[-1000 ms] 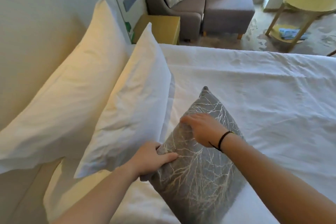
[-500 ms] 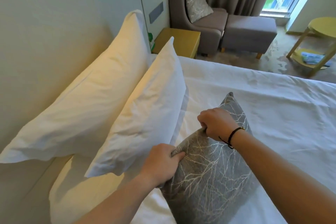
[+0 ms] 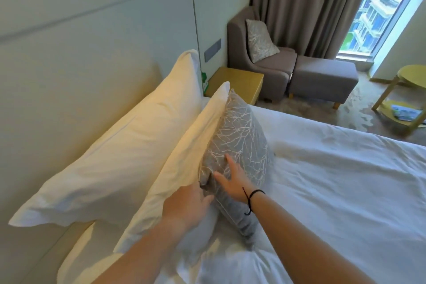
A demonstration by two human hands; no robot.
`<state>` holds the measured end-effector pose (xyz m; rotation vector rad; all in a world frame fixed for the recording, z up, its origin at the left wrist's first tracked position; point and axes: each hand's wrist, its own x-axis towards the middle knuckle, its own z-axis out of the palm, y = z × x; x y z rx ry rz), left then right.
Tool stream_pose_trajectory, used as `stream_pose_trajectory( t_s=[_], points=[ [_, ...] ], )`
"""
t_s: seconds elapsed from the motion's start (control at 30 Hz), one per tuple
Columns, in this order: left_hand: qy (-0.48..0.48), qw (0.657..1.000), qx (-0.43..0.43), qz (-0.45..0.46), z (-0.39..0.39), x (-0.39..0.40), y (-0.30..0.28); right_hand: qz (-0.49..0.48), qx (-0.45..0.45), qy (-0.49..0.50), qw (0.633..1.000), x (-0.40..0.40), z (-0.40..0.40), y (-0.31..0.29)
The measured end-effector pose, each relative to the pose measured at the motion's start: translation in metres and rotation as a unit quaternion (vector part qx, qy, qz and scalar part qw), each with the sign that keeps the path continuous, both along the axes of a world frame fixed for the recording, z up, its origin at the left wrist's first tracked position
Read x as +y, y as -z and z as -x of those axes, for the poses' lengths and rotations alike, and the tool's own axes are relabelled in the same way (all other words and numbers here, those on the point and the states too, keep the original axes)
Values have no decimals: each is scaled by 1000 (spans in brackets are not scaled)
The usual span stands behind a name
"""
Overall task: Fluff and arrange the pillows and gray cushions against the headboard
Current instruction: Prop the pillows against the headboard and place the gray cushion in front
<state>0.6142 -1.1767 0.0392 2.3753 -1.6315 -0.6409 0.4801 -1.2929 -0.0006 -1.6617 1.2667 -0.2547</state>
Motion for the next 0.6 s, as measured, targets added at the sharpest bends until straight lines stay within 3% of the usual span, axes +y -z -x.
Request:
stream_pose_trajectory(
  t_s=[0.1, 0.27, 0.43, 0.6],
  points=[
    [-29, 999, -18, -23, -41, 25, 18, -5, -9, 56, 998, 21, -19, 24],
    [-89, 995, -28, -25, -91, 53, 24, 44, -16, 156, 987, 3, -31, 0],
    [-106, 994, 16, 7, -126, 60, 20, 130, -11, 130, 983, 0, -49, -27],
    [-112, 991, 19, 75, -178, 57, 9, 328, 78, -20, 941, 25, -89, -42]
  ],
)
